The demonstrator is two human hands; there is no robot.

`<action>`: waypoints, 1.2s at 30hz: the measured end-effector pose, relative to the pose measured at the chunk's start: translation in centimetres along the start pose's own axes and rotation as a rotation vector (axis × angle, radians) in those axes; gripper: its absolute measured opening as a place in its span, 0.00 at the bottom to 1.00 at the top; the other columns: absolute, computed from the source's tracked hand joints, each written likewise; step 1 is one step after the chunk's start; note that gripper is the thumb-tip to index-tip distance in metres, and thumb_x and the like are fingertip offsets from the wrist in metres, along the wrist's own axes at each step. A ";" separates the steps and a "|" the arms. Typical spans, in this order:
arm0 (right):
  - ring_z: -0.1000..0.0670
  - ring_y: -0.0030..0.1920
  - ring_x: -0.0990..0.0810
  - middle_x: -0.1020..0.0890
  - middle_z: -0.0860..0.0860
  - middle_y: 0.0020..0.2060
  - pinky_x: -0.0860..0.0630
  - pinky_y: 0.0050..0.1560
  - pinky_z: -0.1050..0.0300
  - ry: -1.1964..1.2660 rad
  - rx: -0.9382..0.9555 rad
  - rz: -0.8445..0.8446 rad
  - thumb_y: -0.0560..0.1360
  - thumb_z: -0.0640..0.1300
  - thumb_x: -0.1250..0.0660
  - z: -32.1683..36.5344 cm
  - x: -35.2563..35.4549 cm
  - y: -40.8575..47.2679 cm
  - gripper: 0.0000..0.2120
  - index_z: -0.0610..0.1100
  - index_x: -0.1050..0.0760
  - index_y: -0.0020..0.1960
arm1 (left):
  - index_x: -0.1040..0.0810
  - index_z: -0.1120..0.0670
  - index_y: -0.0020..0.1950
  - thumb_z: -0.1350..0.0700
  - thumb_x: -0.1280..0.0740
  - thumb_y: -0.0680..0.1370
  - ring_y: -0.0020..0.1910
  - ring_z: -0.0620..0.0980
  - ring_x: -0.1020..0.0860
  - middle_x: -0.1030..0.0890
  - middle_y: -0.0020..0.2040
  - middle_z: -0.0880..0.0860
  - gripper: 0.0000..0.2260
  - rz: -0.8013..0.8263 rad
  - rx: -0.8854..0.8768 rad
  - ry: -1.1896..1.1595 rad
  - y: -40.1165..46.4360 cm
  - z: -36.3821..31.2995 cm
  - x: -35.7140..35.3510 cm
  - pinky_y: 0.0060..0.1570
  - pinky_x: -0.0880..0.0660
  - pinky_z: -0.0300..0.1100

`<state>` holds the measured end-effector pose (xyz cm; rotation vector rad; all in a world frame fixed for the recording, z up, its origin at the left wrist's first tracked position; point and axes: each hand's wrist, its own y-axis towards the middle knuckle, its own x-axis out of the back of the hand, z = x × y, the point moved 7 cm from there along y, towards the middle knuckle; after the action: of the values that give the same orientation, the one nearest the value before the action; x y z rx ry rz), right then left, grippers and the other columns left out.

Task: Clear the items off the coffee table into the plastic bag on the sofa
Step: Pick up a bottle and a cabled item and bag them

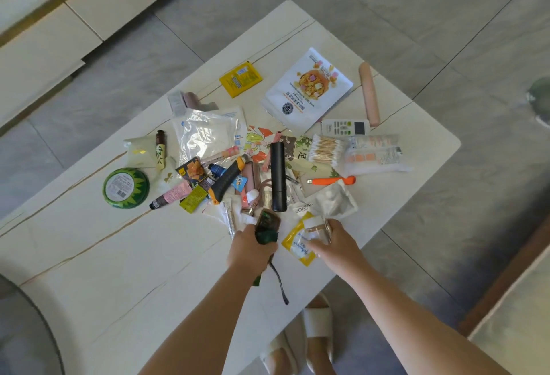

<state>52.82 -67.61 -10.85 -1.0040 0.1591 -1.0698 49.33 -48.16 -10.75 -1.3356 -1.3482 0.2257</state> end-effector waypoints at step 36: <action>0.47 0.41 0.21 0.21 0.42 0.42 0.20 0.34 0.56 0.880 -0.004 -0.436 0.73 0.42 0.29 0.1 29.5 -33.1 0.09 0.42 0.26 0.50 | 0.30 0.61 0.61 0.62 0.29 0.73 0.51 0.62 0.20 0.20 0.55 0.64 0.19 0.399 -0.385 -0.570 -37.0 -29.1 1.7 0.52 0.21 0.56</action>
<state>46.33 -94.29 24.03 -0.5138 0.6763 -1.8665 52.26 -74.99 27.88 -1.9626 -1.6334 0.6858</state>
